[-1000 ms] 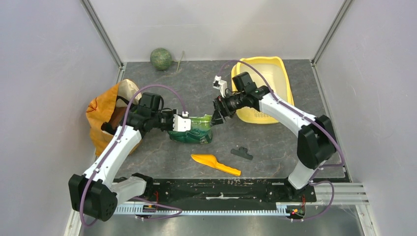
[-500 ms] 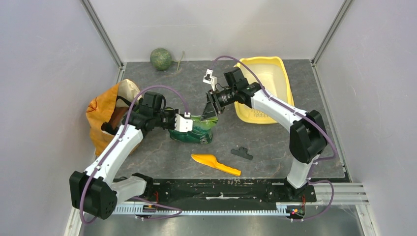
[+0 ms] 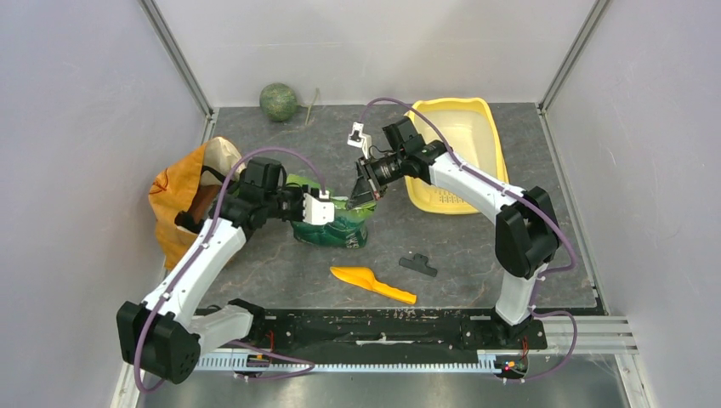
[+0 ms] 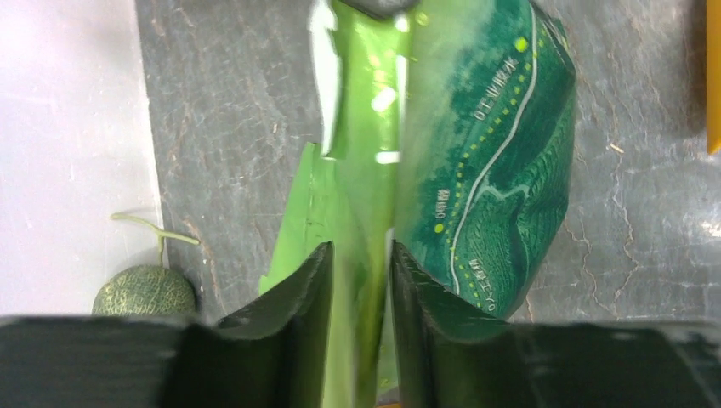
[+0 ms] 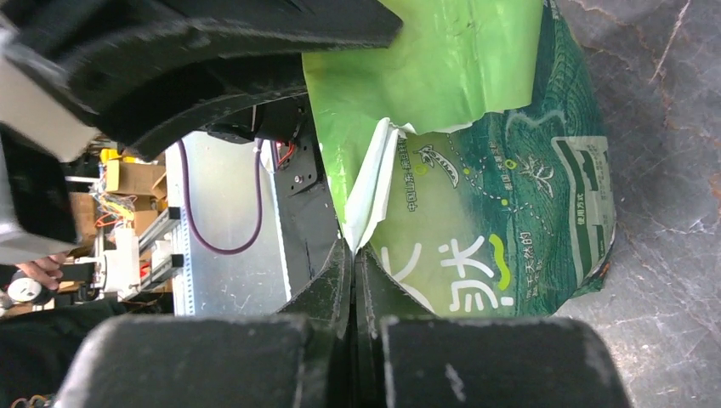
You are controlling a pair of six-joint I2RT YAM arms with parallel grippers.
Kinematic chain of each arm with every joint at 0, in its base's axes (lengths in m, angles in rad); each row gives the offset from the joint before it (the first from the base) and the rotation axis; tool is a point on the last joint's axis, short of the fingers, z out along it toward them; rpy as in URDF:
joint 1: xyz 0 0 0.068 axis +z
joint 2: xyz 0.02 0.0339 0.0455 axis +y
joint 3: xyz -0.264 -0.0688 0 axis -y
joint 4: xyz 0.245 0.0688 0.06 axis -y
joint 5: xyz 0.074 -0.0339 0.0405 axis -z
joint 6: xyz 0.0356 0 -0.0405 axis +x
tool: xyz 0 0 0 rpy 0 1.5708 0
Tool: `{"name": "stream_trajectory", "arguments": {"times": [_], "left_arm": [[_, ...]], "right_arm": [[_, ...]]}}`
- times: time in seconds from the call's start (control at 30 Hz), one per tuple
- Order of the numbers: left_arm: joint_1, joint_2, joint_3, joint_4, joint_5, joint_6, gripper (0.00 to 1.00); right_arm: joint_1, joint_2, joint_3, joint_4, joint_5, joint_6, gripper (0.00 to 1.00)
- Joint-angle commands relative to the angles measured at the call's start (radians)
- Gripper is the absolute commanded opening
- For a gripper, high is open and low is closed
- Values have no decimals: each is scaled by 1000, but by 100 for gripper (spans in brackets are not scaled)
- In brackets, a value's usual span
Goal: Fill the litter box with clean litter
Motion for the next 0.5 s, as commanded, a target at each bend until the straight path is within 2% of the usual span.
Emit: {"name": "stream_trajectory", "arguments": {"times": [0.0, 0.1, 0.23, 0.47], "left_arm": [[-4, -25, 156, -34, -44, -260, 47], [26, 26, 344, -225, -23, -501, 52], [54, 112, 562, -443, 41, -710, 58], [123, 373, 854, -715, 140, -863, 65]], "right_arm": [[2, -33, 59, -21, 40, -61, 0], [5, -62, 45, -20, 82, -103, 0], [21, -123, -11, -8, 162, -214, 0], [51, -254, -154, 112, 303, -338, 0]]}}
